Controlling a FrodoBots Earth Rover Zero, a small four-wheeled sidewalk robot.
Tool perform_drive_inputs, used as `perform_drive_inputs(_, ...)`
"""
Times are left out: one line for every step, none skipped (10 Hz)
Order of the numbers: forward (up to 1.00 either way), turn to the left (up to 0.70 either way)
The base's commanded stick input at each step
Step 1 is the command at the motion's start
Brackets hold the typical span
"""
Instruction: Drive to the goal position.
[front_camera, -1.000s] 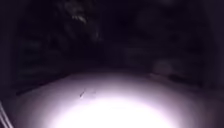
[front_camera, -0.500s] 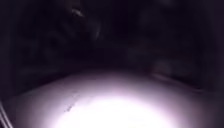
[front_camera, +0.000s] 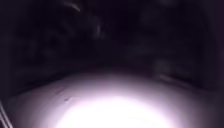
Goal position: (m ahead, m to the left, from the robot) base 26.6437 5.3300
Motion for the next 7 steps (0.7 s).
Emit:
perform_drive_inputs(1.00,0.00)
perform_drive_inputs(1.00,0.00)
perform_drive_inputs(1.00,0.00)
perform_drive_inputs(1.00,0.00)
perform_drive_inputs(1.00,0.00)
perform_drive_inputs(1.00,0.00)
perform_drive_inputs(1.00,0.00)
